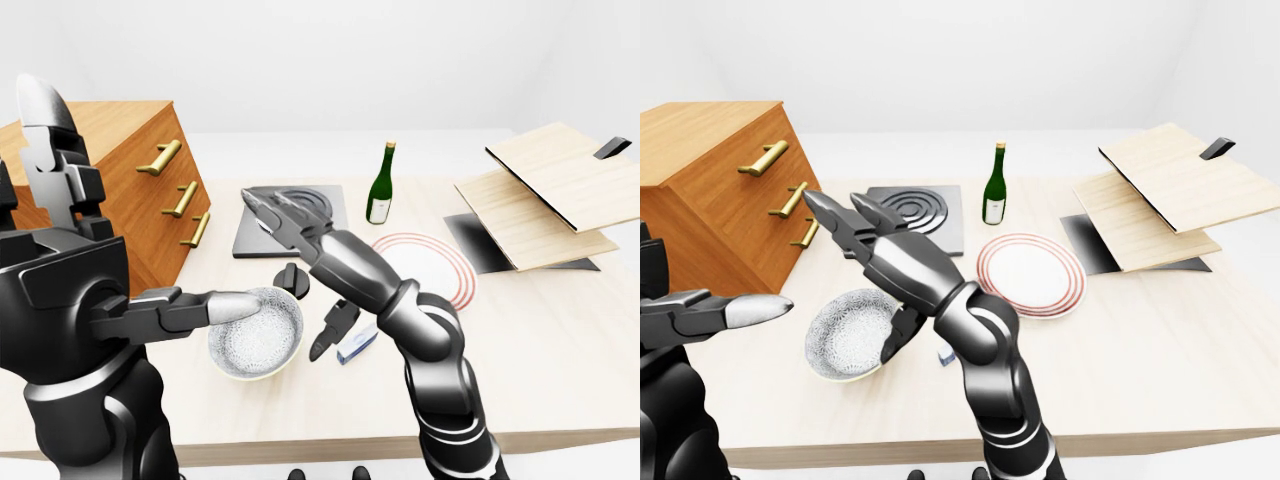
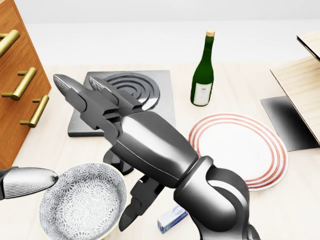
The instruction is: Pick up the akita bowl and put it on the plate.
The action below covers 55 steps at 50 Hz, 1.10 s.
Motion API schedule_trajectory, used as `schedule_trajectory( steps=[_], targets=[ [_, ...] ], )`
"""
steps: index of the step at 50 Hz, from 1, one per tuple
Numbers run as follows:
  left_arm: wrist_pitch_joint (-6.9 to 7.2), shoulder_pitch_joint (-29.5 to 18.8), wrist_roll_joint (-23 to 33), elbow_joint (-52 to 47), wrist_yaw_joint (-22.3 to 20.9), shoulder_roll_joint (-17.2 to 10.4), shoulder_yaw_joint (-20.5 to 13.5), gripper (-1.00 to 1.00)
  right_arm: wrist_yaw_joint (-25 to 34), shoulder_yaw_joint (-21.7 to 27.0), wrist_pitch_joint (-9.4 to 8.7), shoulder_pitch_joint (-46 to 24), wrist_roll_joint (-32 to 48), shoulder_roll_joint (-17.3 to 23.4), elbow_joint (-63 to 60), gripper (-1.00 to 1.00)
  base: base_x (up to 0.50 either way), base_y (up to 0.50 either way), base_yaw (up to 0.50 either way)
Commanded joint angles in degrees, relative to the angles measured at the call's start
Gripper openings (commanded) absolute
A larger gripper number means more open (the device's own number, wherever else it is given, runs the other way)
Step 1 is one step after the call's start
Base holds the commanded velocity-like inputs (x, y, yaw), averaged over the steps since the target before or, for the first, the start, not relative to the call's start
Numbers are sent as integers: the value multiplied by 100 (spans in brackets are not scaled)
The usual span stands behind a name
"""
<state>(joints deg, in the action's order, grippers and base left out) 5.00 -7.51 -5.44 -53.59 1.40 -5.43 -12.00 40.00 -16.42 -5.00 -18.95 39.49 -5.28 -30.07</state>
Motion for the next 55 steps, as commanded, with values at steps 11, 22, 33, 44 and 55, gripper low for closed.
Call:
schedule_trajectory(
  steps=[11, 22, 33, 44, 55],
  targets=[
    [0, -76, -16, -91, 64, -30, -50, 100, 0, -661, 875, 662, 1239, -174, 60, 100, 0, 0, 0],
    [0, -112, -79, -43, 127, -67, -97, 100, 0, -516, 1000, 1209, 1348, 352, 428, 100, 0, 0, 0],
    [0, -146, -96, -79, 171, -82, -81, 100, 0, -272, 1000, 1496, 1370, 629, 809, 100, 0, 0, 0],
    [0, -164, -64, -154, 159, -75, -60, 100, 0, -537, 1000, 1448, 1799, 377, 1207, 100, 0, 0, 0],
    [0, -88, -65, -143, 154, -46, -72, 100, 0, -1078, 1000, 1356, 1988, 71, 989, 100, 0, 0, 0]
  ],
)
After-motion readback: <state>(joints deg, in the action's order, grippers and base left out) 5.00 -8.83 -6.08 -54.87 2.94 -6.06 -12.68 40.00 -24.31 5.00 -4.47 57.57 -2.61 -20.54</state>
